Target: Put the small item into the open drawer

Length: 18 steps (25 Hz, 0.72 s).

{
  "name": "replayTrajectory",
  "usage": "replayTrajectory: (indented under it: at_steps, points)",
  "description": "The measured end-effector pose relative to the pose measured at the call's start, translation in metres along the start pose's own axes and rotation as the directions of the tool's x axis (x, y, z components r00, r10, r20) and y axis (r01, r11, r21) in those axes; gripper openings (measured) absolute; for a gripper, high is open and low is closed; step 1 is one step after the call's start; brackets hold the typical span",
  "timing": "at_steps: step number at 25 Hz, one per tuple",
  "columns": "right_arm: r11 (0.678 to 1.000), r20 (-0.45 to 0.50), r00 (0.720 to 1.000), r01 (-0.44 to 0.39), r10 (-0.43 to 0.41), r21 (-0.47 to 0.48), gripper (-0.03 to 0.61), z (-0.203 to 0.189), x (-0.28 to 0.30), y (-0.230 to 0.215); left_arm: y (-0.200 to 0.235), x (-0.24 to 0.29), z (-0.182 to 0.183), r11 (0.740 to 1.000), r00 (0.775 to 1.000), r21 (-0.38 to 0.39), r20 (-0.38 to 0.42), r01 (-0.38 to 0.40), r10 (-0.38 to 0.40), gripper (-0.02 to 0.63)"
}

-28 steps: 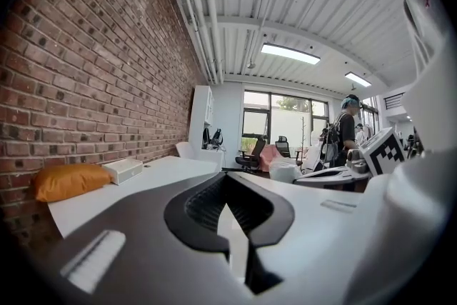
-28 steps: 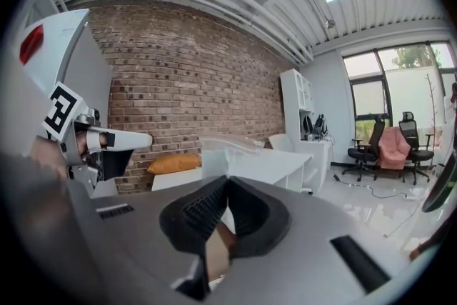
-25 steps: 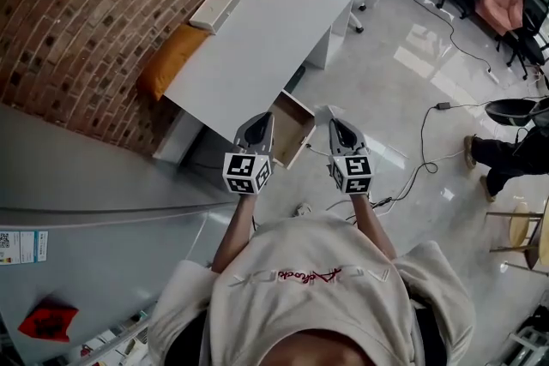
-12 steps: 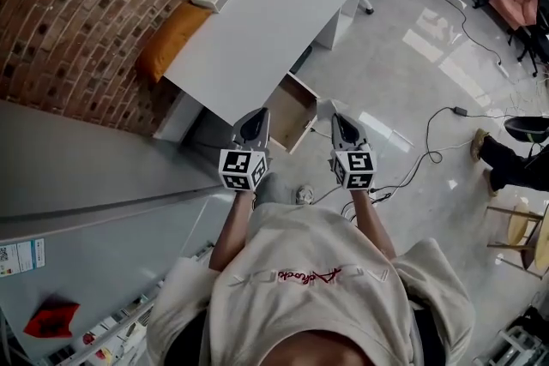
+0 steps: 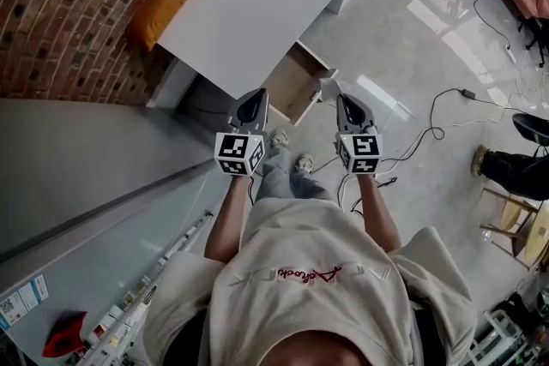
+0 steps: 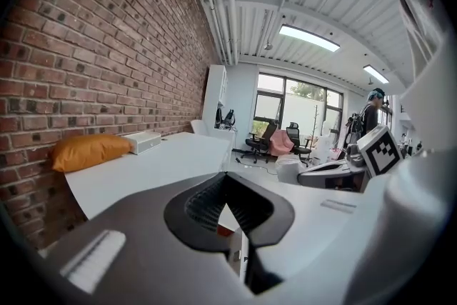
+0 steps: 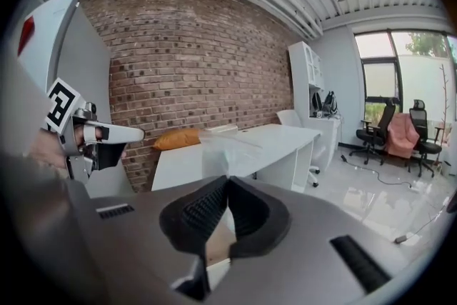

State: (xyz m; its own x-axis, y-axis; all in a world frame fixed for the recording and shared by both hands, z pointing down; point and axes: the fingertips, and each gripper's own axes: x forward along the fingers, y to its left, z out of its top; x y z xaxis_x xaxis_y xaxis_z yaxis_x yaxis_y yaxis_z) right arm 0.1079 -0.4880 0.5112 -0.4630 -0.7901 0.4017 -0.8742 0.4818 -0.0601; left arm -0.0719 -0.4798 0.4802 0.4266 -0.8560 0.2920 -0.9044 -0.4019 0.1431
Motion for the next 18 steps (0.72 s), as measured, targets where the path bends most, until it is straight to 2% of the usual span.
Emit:
replayTrajectory:
  at_steps: [11,18]
  points:
    - [1.000,-0.041,0.999,-0.021,0.022,0.019,0.012,-0.023,0.040,0.010,0.016,0.012,-0.052,0.999,0.997,-0.037,-0.078,0.023,-0.025,0.009]
    - [0.998,-0.108,0.993,-0.031,0.036,0.052,0.012,-0.066,0.051,0.015,0.011,0.010,-0.101,0.996,0.988,-0.082,-0.151,0.022,-0.035,0.008]
